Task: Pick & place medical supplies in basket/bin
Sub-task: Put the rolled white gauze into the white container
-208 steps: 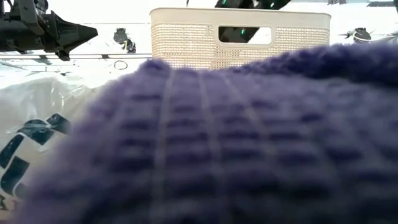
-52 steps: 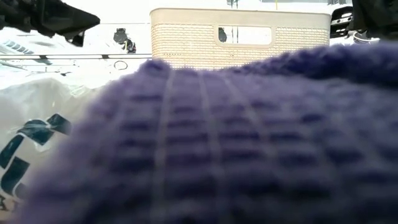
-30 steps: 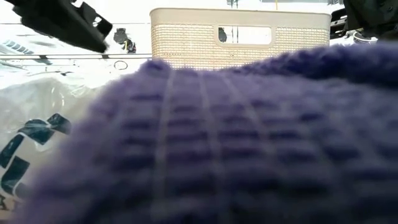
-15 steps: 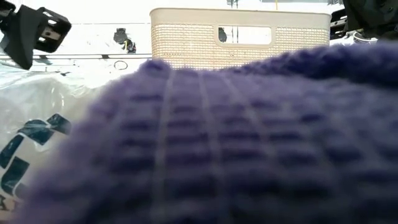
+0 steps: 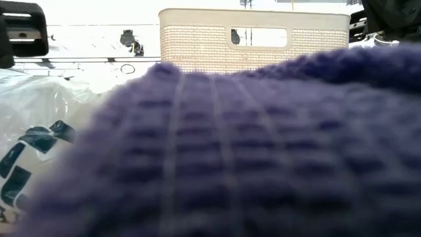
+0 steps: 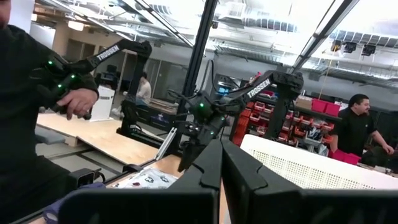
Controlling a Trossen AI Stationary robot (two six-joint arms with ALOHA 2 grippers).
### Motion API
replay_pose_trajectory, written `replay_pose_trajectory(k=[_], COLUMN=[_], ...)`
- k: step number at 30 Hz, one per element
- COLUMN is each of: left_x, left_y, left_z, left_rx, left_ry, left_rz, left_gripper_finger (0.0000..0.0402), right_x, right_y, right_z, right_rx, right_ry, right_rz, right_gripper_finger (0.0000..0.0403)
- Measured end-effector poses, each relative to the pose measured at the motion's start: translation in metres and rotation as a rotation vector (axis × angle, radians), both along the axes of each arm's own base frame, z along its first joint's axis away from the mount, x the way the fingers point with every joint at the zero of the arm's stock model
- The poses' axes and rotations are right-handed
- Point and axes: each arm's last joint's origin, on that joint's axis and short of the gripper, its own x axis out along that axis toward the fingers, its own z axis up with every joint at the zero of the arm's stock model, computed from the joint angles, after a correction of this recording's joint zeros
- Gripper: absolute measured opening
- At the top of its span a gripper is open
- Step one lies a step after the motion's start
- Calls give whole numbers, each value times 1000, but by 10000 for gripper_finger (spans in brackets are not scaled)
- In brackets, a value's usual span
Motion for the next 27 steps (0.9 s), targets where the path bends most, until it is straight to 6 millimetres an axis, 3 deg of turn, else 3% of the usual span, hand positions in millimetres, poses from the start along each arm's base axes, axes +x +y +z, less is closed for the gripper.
replay_pose_trajectory(k=[7,14,27], left_x=[18,20,25], left_y=[-19,-17,-16], left_z=[0,-20,-22], left_rx=[52,129,98], left_ry=[25,167,183], left_rz=[-66,-67,-105], left_gripper_finger=[241,241,231], right_x=[1,1,1], right_y=[0,0,0], right_z=[-2,-2,-2], right_rx=[-8,-4,-3], right_ry=[21,22,22], right_rz=[-1,0,0], right_gripper_finger=[0,0,0])
